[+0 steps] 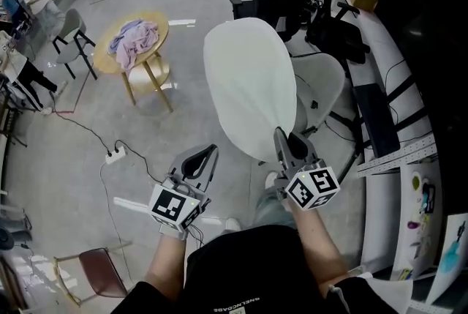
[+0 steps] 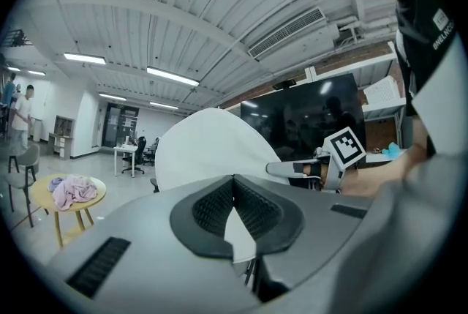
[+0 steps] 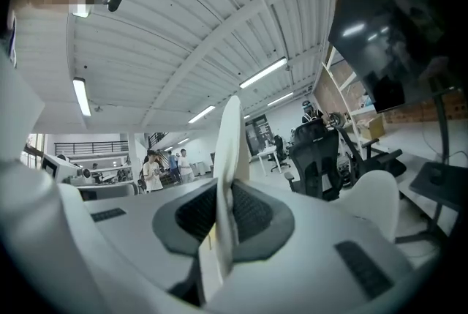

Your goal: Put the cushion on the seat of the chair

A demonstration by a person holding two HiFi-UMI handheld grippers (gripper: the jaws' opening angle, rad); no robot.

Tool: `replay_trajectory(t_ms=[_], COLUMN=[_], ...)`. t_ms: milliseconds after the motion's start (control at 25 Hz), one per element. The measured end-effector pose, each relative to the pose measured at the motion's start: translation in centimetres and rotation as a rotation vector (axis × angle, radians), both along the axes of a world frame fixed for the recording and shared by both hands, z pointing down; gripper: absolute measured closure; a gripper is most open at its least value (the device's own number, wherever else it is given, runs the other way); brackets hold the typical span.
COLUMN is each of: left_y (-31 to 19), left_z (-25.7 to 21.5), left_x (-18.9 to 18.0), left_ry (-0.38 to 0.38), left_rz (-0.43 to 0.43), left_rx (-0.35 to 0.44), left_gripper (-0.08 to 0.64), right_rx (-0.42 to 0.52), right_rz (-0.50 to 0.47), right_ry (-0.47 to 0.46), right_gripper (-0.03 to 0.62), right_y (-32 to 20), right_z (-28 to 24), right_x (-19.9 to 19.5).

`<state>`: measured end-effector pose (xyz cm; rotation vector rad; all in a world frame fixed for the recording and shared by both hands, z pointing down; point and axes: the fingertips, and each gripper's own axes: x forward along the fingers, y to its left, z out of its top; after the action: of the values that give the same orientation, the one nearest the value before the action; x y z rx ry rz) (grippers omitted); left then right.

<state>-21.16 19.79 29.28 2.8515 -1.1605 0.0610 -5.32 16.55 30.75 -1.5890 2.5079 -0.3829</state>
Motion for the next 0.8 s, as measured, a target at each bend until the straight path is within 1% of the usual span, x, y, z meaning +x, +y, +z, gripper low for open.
replay_trajectory(t_ms=[200, 480, 800], left_y=[-3.2, -8.7, -14.8], left_z=[0.8, 2.4, 3.1], left_x=[1.8, 5.1, 9.0], left_ry=[-0.009, -0.043, -0.071], left_rz=[-0.031, -0.066, -0.130], left_rx=[-0.017, -0.051, -0.094], left_gripper=[0.549, 0.549, 0.549], right_rx=[-0.017, -0.070, -0.112], right_rz=[-0.031, -0.081, -0.157], right_ry=[-0.019, -0.041, -0.062], right_gripper=[0.551, 0.551, 0.551], right_y=[-3.4, -9.2, -16.1], right_z=[1.0, 3.7, 4.5], right_x=[1.3, 3.8, 6.6])
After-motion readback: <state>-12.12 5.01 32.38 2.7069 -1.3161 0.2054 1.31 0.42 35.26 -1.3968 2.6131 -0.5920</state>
